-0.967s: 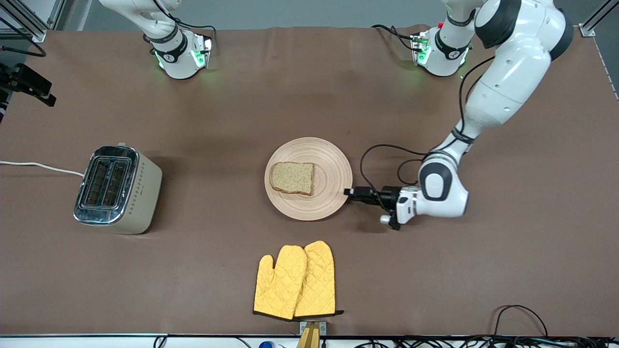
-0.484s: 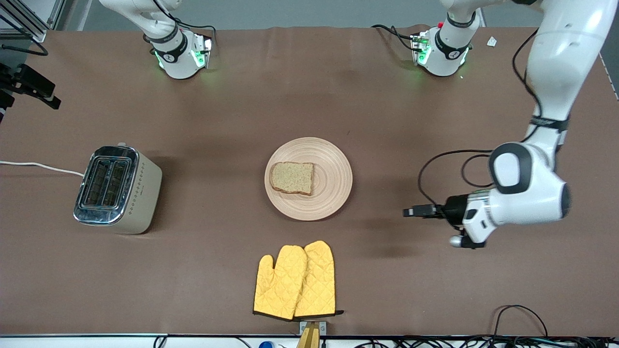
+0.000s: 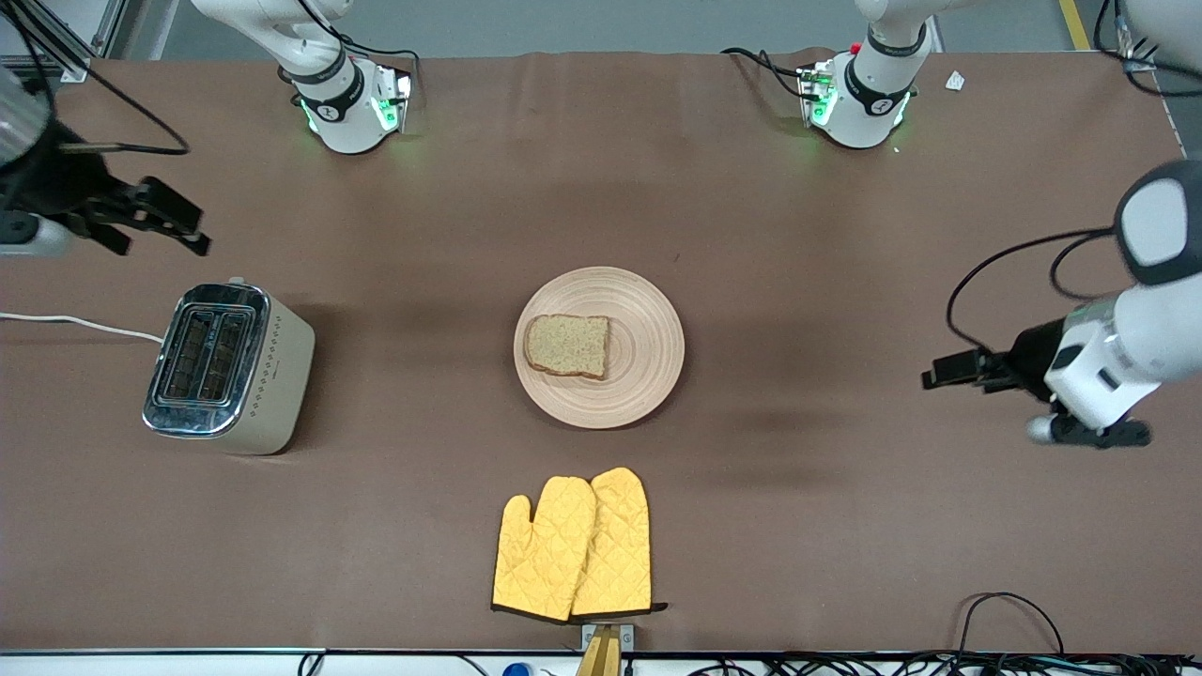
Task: Move plate and put bread in toaster
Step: 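Withdraw the left gripper while the right gripper reaches toward the plate, then lower the right gripper onto the bread slice on the plate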
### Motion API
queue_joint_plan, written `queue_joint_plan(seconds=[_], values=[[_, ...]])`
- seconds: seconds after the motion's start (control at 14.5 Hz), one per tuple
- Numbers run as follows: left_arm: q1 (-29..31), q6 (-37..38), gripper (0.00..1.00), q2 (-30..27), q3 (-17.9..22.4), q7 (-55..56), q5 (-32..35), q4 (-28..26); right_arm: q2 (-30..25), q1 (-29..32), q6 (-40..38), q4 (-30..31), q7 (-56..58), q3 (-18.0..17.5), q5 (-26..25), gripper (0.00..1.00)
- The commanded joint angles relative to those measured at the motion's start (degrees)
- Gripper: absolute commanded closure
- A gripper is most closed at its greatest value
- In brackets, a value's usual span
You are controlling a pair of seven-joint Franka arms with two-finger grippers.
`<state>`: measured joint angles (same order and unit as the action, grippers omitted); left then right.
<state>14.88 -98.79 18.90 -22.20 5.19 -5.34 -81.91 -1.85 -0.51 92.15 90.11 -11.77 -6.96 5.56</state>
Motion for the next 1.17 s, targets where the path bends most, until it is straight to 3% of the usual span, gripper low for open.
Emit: queue_joint_plan(seconds=[0.0, 0.21, 0.41, 0.62, 0.83, 1.11], values=[[0.2, 4.5, 0.00, -6.9, 0.4, 2.1, 2.3, -1.4, 0.2, -0.3, 2.4, 1.4, -5.4, -3.7, 1.4, 0.00], [0.3, 7.1, 0.00, -12.7, 0.5, 1.6, 5.4, -1.8, 1.0, -0.5, 9.4, 6.5, -8.7, -6.8, 1.4, 0.00], [-4.8, 12.5, 0.00, -18.5, 6.1, 1.4, 5.5, -2.8, 1.9, -0.5, 14.9, 10.2, -11.6, -9.3, 1.4, 0.00], [-13.6, 16.4, 0.00, -22.0, 14.5, 1.0, 5.3, -5.1, 3.0, -0.5, 20.6, 14.1, -16.2, -13.0, 1.2, 0.00], [-13.8, 16.6, 0.00, -25.3, 14.5, 2.0, 4.8, -8.0, 3.9, -0.6, 32.9, 22.7, -22.6, -17.0, 1.2, 0.00], [-13.8, 16.6, 0.00, -25.8, 13.6, 2.4, 4.7, -8.2, 9.9, -1.8, 37.7, 23.6, -33.6, -21.2, -4.0, 0.00]])
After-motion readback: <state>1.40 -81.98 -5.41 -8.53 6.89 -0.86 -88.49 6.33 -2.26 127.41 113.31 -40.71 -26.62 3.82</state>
